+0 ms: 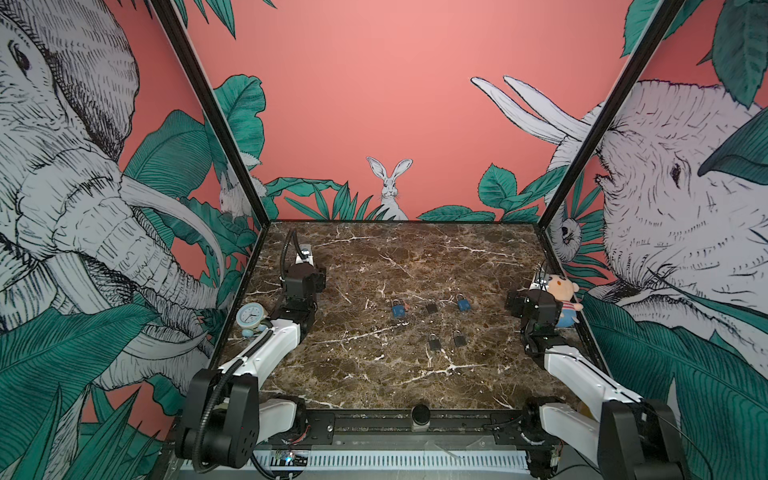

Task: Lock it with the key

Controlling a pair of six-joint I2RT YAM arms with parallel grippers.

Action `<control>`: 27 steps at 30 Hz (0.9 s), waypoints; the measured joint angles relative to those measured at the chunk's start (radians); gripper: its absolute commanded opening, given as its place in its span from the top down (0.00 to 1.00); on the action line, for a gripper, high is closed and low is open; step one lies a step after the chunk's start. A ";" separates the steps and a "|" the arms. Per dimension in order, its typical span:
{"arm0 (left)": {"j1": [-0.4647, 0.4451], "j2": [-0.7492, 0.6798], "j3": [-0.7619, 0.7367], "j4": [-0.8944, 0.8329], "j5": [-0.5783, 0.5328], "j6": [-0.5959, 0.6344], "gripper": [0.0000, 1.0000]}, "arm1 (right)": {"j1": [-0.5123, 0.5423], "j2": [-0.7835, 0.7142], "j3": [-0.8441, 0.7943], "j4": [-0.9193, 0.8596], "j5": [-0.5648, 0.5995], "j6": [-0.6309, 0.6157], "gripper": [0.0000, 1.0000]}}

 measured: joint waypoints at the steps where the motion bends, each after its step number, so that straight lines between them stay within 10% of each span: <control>1: 0.000 0.022 -0.008 0.015 0.003 0.010 0.23 | -0.002 0.021 -0.009 0.028 0.000 -0.002 0.00; 27: 0.030 0.233 -0.258 0.491 0.150 0.069 0.23 | -0.006 0.450 -0.135 0.728 -0.123 -0.084 0.01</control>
